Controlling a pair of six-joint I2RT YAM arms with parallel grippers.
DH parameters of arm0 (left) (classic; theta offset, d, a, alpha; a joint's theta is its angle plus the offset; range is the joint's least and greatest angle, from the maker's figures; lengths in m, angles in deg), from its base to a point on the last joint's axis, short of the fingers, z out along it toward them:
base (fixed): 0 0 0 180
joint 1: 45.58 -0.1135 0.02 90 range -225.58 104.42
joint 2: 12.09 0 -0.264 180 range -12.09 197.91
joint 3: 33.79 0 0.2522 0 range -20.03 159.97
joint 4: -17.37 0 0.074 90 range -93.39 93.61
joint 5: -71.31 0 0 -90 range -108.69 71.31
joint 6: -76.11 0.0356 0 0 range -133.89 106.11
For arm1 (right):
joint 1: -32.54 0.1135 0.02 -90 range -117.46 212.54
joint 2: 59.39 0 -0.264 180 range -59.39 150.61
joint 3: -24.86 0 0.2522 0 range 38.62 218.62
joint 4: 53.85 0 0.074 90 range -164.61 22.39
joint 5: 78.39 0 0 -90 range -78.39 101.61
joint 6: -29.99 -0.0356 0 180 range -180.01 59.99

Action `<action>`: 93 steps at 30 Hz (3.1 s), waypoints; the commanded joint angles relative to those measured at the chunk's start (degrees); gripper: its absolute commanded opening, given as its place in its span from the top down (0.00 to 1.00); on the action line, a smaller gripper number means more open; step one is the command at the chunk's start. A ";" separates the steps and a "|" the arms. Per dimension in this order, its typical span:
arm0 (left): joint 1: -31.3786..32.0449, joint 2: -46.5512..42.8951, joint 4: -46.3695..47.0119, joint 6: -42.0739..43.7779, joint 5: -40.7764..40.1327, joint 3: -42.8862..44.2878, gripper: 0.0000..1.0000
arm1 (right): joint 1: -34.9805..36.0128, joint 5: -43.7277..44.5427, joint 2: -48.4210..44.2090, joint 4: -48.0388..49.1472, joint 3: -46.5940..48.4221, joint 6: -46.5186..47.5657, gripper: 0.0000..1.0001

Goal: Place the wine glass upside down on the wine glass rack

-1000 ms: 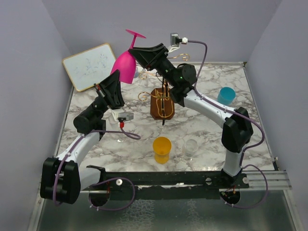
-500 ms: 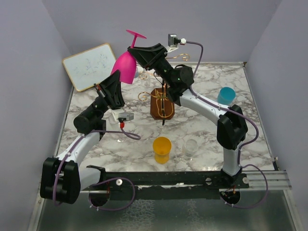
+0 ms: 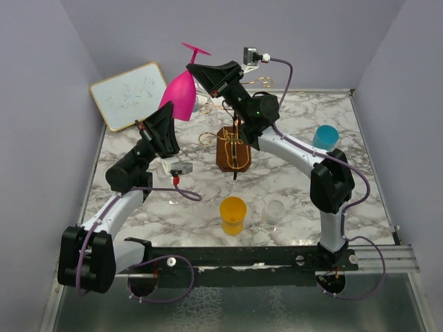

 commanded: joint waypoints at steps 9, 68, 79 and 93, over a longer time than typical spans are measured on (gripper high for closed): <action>0.36 -1.07 13.21 -0.71 -1.41 -0.99 0.70 | 1.40 -0.61 -5.02 -5.45 -1.67 4.42 0.99; -2.94 -18.01 -102.42 -45.37 -41.78 23.10 0.54 | -31.42 10.02 -33.23 -26.62 -33.33 67.16 0.99; -2.94 -13.96 -109.69 -43.87 -45.07 27.70 0.51 | -31.66 5.17 -21.03 -11.27 -35.94 68.59 0.99; -5.22 -9.05 -111.90 -50.77 -40.95 29.18 0.49 | -31.59 -5.04 -15.25 -0.63 -40.88 64.12 0.99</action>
